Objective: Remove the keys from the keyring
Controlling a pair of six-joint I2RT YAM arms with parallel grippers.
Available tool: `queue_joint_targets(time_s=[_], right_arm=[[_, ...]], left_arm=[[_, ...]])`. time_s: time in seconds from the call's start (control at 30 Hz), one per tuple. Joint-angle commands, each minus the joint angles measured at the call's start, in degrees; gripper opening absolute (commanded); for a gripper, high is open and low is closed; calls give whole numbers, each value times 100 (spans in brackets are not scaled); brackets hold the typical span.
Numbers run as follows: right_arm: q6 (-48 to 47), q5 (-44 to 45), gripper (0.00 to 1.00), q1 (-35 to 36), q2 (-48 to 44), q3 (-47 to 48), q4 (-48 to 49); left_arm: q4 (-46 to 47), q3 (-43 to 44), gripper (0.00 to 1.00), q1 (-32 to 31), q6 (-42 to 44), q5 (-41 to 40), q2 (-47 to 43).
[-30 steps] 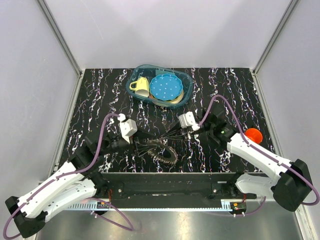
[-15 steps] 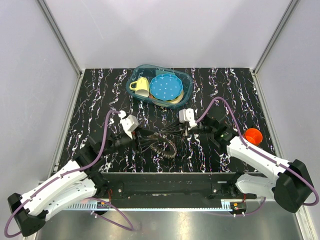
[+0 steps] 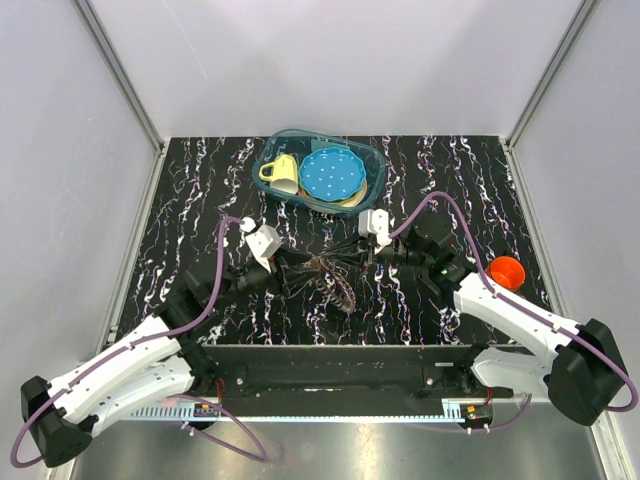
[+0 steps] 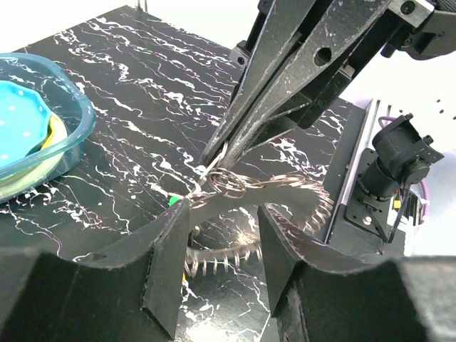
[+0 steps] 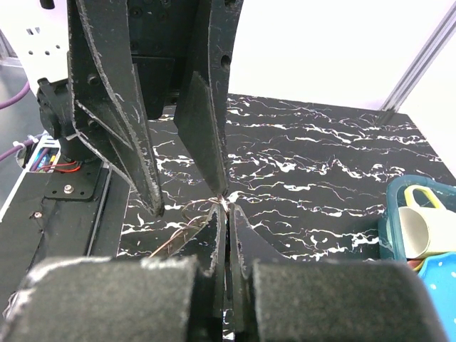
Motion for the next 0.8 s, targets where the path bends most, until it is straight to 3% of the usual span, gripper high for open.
queue_joint_targets(time_s=[0.0,0.77], right_arm=[[174,152,0,-15,-127,26,505],[-106,196,0,20,-109,-71,409]], left_arm=[[669,-21,46,-24,66,-321,114],[520,322,38,-217,400,-1218,528]])
